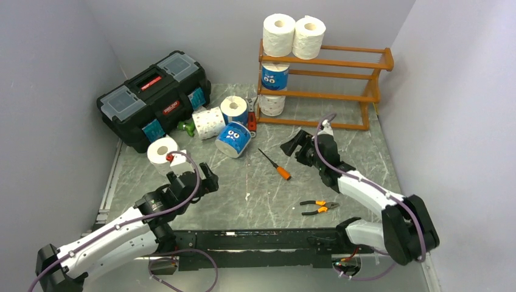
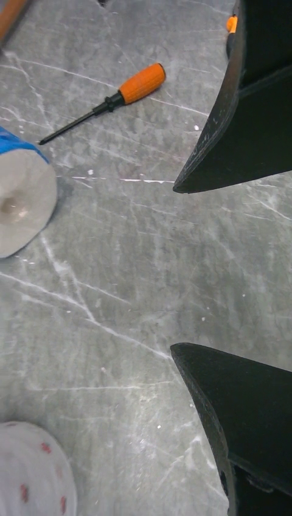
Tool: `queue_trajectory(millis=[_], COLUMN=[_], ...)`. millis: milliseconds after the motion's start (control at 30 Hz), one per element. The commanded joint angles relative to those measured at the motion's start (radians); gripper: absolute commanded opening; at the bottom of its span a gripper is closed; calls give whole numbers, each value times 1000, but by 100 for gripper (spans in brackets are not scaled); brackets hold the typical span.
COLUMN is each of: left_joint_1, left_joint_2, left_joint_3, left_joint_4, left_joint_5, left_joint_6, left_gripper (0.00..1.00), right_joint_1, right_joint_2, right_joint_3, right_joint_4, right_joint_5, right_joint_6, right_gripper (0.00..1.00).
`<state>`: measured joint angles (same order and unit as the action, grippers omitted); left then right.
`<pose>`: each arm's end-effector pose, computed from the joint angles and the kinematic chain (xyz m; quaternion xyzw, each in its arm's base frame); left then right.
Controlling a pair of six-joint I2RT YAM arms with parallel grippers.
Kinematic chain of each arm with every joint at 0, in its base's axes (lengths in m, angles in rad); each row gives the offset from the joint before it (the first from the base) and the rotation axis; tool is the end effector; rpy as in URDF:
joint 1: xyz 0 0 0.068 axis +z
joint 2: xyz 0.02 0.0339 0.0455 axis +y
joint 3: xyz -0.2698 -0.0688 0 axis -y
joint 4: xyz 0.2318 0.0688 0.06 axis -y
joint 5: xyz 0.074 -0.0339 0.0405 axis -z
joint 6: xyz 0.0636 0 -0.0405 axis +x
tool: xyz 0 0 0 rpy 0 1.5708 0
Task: Place and organize the paper towels onto the shelf
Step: Place the paper towel on the shelf, then pick up the paper towel from the center of the board.
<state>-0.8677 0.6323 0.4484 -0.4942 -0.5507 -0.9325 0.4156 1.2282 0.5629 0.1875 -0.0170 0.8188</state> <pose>0.1166 -0.0861 0.2091 -0.1454 0.8638 -0.1730 0.4503 0.2474 0.1104 0.2085 0.1667 0.8379 0.3067 0.4196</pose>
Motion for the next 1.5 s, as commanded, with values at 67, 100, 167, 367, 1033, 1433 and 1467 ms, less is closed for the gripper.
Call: queue_trajectory(millis=[67,100,167,367,1033,1433,1467], left_joint_1=[30,47,110,438,1084,1111,1112], left_joint_2=[-2,17,79,199,279,431,441], left_joint_3=[125,154,239,364,381,425,431], left_joint_4=[45,27,-62,-236,-325,-222,-222], left_joint_5=[-119,-108,-94,73,367,429,428], left_joint_6=[110,138,142,121,37,20,19], left_gripper=[99,99,99,99,99,98,98], right_joint_1=[-1,-2,-1,-1,-1,-1,-1], right_joint_2=[-143,-154,-168,-183,-262,-272,-274], right_joint_3=[-154,-169,-183,-210,-244,-259,-259], right_joint_4=[125,132,126,125,114,127,124], right_joint_5=[-208,-224,-241,-295,-343,-326,-323], right_joint_6=[-32,-36,-45,-44,-66,-63,-63], right_gripper=[81,81,81,80,80,79,79])
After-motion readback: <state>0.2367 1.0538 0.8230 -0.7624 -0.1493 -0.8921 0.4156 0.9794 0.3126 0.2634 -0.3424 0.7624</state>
